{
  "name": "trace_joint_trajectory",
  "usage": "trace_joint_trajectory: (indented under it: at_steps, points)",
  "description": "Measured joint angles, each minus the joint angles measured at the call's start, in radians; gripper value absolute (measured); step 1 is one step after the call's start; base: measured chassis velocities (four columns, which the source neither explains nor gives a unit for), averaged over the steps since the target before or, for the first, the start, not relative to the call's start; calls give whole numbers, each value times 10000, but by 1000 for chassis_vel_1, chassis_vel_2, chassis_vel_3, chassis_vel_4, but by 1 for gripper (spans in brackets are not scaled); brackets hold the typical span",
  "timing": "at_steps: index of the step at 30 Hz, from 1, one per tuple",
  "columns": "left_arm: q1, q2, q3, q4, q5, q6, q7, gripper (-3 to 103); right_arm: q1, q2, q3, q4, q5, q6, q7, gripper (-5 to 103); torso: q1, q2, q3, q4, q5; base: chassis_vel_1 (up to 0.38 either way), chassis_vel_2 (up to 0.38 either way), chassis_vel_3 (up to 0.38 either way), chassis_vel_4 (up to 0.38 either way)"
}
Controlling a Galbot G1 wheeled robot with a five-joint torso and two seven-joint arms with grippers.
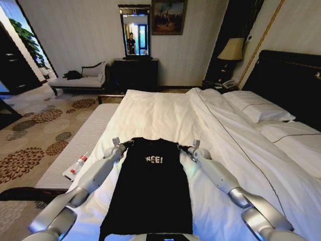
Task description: Fold the clothes on the bed.
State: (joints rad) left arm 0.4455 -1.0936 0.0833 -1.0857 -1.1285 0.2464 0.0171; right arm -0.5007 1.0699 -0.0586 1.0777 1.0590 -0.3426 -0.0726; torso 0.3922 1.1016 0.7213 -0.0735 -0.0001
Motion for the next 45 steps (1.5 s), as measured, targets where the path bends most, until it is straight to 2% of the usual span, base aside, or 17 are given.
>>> trace_joint_trajectory:
  at_steps: [7,13,17,21,25,30,37,45]
  points:
    - [-958,40,102,341,-240,-19,93,1,804,-45,-532,-222,216,406,175,1,0,0,0,0,3,0,0,0,0]
    - [-1874,-164,617,1185,-278,-56,261,1,1931,374,-1003,-1075,325,645,320,1,2,-1,1,3,-1,0,0,0,0]
    - [-2440,-543,834,1982,-31,-232,270,1,2480,696,-1209,-1691,306,792,267,1,2,-1,1,5,-1,0,0,0,0]
    - [-3099,-1210,1006,2944,113,-289,341,1,2954,1226,-1286,-2573,202,964,172,1,4,-1,1,-4,1,0,0,0,0]
    - [-3296,-1551,1045,3457,292,-356,425,1,3220,1581,-1253,-3138,130,998,162,1,3,-1,1,6,2,0,0,0,0]
    - [-3424,-1859,1022,3891,533,-385,582,1,3348,1676,-1278,-3404,34,1083,46,1,3,-1,0,-2,2,0,0,0,0]
    - [-3019,-1738,812,3511,658,-434,615,1,2936,1587,-1216,-2941,-108,1158,42,1,2,-1,0,2,0,0,0,0,0]
    - [-1791,-753,221,1527,621,-579,521,1,1524,1012,-633,-1055,-484,1324,341,1,0,0,-1,2,2,0,0,0,0]
